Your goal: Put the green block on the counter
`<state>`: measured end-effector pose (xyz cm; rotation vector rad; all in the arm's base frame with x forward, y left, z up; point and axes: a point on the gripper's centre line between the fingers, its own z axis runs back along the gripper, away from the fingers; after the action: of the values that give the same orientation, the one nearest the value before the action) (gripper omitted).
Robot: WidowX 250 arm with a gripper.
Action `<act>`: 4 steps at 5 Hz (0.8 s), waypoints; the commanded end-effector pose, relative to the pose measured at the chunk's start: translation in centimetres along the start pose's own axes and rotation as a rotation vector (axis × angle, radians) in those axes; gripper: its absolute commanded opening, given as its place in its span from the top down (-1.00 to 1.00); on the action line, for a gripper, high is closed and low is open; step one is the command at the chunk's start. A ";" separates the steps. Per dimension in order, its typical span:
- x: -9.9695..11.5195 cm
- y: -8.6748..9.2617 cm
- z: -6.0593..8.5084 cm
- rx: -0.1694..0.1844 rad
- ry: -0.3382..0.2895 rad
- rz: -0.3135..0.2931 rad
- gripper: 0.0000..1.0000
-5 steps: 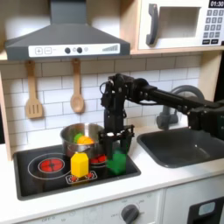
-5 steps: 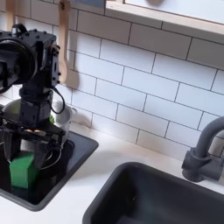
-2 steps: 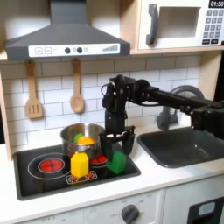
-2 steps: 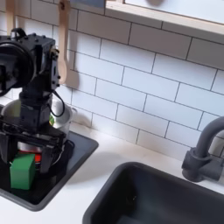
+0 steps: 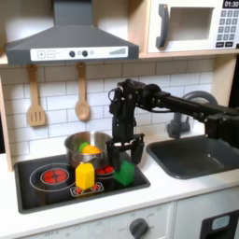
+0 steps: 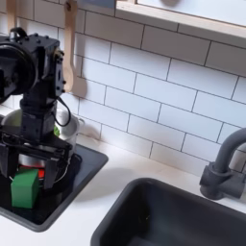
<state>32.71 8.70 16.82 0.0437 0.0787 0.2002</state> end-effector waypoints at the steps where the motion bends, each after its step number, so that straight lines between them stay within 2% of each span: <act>1: 0.0 0.0 0.1 0.000 -0.002 0.000 -1.00; 3: 0.0 0.0 0.0 0.000 0.002 0.000 -1.00; 4: 0.1 0.4 0.6 -0.006 -0.016 0.013 -1.00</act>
<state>32.60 8.72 16.83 0.0427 0.0849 0.2004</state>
